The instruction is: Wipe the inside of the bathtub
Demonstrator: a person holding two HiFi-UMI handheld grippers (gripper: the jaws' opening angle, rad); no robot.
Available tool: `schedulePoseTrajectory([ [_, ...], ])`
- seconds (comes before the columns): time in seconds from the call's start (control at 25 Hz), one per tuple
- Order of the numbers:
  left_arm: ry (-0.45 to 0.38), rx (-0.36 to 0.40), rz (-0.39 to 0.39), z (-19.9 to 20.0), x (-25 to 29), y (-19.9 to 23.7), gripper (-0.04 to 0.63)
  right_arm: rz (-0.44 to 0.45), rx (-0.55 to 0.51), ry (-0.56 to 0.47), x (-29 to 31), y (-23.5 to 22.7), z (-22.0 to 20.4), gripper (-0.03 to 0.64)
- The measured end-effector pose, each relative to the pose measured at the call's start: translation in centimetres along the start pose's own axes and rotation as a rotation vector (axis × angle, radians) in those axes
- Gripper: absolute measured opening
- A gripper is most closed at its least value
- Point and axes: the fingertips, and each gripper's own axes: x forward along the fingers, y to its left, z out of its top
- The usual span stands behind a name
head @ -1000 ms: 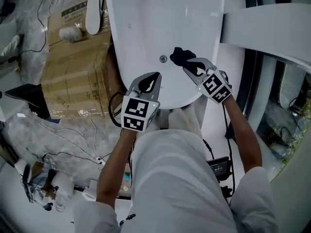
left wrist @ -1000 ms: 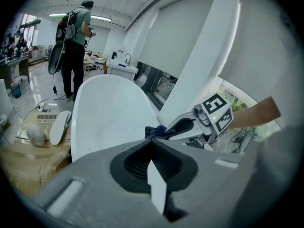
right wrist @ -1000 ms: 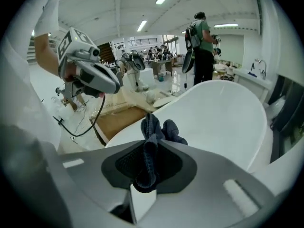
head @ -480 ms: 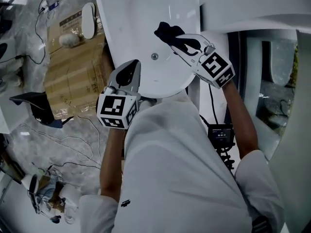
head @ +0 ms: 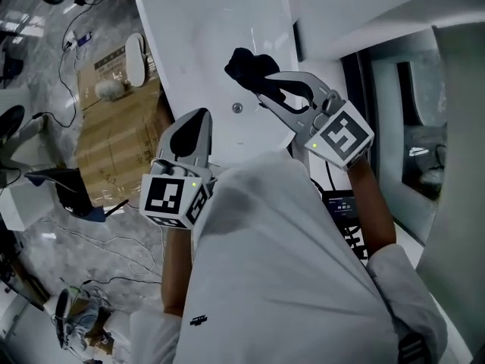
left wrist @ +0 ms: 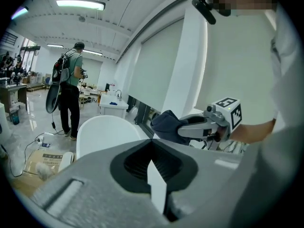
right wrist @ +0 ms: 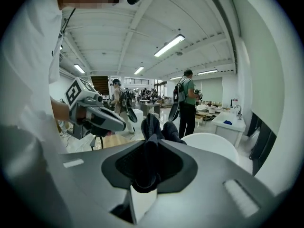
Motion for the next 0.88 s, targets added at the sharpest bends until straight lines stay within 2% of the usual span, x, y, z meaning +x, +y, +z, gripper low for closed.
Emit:
schedulePoseTrajectory([
  [0.16, -0.009, 0.008, -0.020, 0.7, 0.4, -2.1, -0.002, 0.008, 0.007, -0.053, -1.4, 1.1, 1.4, 0.063],
  [0.44, -0.003, 0.020, -0.053, 0.4, 1.5, -4.2, 0.000, -0.018, 0.115, -0.150, -2.5, 0.8, 3.3, 0.063],
  [0.88, -0.009, 0.008, -0.067, 0.4, 2.0, -5.3, -0.002, -0.052, 0.146, -0.167, -3.4, 0.2, 3.7, 0.063],
])
